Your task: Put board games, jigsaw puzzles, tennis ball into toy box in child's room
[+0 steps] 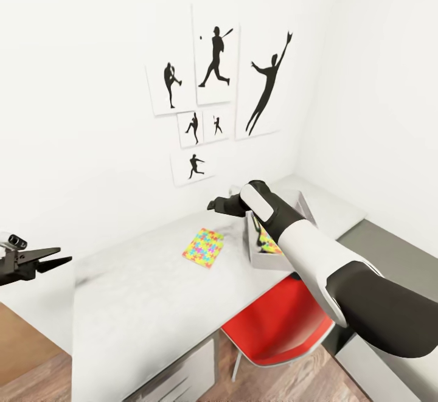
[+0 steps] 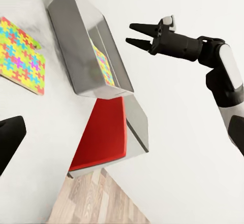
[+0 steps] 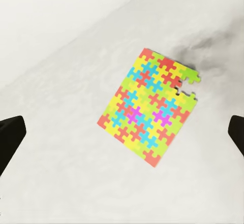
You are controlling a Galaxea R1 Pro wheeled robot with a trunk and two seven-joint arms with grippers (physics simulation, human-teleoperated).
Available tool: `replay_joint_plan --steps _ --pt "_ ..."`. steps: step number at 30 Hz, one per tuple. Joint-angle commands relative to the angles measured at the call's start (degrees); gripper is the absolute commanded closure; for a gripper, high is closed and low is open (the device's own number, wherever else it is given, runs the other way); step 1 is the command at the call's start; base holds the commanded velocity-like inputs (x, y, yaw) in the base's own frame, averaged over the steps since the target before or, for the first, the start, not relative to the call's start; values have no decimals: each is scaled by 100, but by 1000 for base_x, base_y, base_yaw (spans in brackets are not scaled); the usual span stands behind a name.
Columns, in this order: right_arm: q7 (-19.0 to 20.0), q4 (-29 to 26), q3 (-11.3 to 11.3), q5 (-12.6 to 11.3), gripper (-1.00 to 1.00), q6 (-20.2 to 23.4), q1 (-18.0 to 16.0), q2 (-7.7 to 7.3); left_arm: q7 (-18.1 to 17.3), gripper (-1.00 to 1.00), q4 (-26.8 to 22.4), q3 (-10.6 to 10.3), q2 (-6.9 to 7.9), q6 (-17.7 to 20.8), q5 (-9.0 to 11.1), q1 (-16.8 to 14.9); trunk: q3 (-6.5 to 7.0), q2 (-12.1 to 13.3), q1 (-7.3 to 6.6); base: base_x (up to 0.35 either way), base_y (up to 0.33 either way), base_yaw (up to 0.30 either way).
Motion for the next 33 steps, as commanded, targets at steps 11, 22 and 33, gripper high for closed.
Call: replay_joint_plan --steps 11,22,33 --pt "-47 -3 26 -52 -100 3 -8 0 -19 -100 82 -11 82 -35 17 -4 -116 -13 3 0 77 0" --pt "-43 -4 27 -53 -100 1 -8 0 -19 -100 89 -12 85 -37 18 -4 -219 -13 3 0 2 0" --pt "-49 -6 32 -52 -100 3 -8 0 -19 -100 89 -11 85 -46 18 -4 -322 -13 3 0 0 0"
